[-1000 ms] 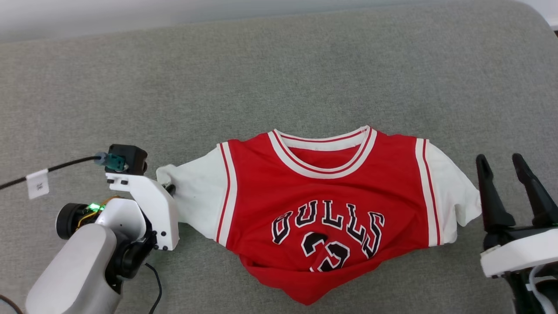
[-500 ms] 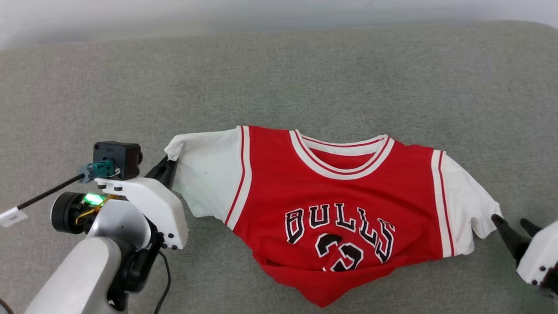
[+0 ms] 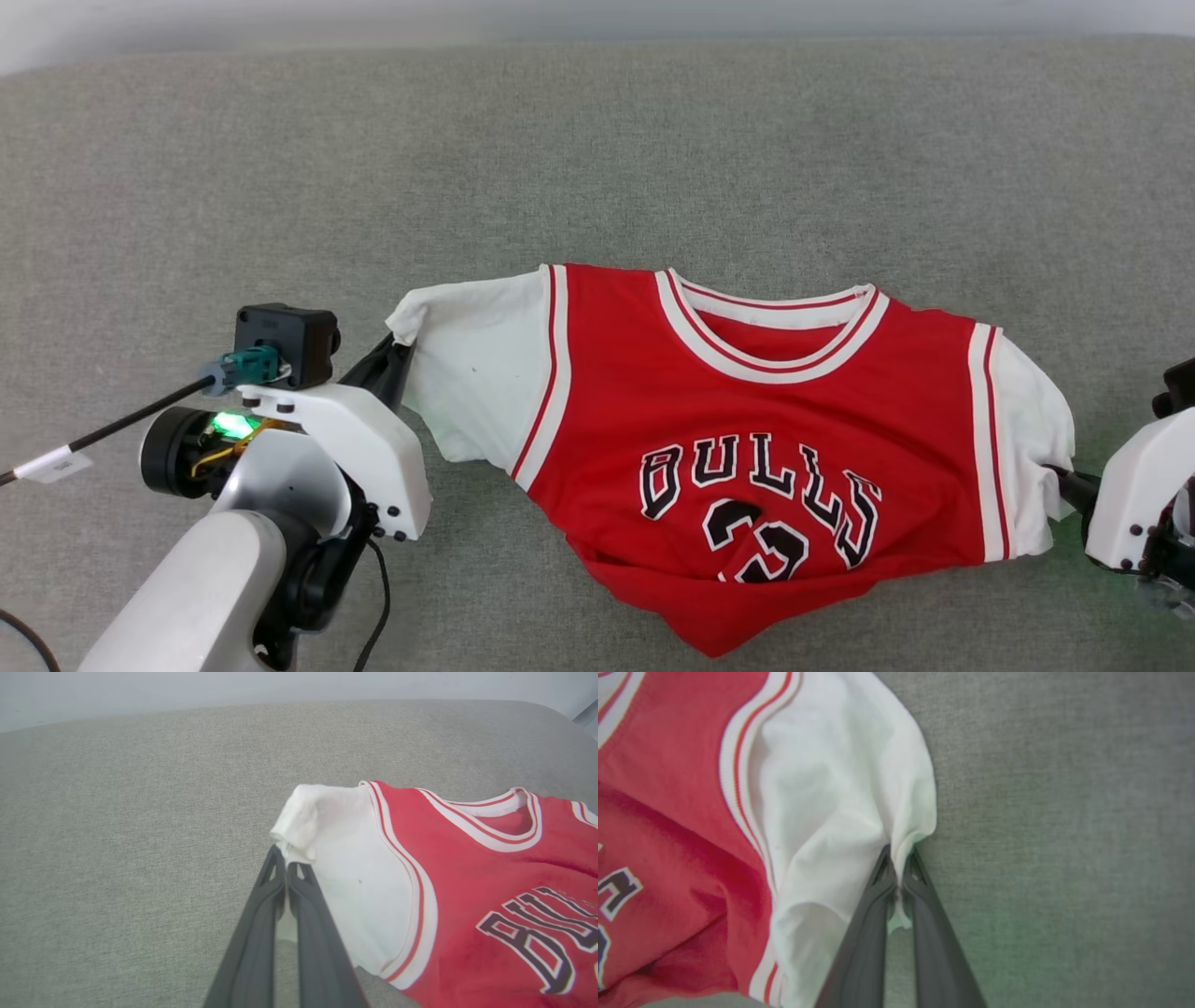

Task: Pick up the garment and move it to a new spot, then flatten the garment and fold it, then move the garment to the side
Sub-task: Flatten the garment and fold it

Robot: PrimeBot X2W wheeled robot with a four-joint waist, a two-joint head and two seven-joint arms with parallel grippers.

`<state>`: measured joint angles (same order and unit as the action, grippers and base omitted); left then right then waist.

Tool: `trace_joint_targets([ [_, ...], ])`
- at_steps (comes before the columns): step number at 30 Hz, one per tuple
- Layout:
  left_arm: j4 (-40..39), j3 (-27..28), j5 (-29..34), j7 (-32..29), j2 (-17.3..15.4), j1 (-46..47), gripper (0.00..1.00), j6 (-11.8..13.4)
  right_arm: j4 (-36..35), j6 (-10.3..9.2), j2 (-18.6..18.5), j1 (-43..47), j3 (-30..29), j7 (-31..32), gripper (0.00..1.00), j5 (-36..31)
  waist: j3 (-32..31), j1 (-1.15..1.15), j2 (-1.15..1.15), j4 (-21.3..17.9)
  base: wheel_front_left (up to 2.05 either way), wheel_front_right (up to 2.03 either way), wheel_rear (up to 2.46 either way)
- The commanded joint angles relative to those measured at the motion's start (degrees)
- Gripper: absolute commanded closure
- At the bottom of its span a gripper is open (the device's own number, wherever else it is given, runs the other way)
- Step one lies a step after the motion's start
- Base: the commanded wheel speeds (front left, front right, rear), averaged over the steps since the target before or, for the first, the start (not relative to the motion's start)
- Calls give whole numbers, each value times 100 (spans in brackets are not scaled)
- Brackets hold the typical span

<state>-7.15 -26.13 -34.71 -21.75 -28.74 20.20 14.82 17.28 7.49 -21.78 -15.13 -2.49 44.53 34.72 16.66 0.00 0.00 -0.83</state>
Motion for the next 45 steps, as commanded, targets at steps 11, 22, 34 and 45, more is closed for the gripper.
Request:
trace_joint_targets([
  [11,368,412,69,600,-85,367,100,39,-534,-2,-322,-490,102,-1023,100,-630,-556,0,0,-100,0,0,0],
  [22,1780,748,151,1471,252,2344,100,-341,-331,-3,-146,-2272,13,-1900,100,-1405,-424,0,0,-137,0,0,0],
  [34,3075,933,523,2133,518,5656,100,-535,343,-3,-236,-5412,192,-2734,100,-1574,900,0,0,-108,0,0,0],
  [45,4058,857,746,2512,625,7588,100,-796,1167,-3,-266,-7643,888,-3388,100,-1546,1873,0,0,-214,0,0,0],
])
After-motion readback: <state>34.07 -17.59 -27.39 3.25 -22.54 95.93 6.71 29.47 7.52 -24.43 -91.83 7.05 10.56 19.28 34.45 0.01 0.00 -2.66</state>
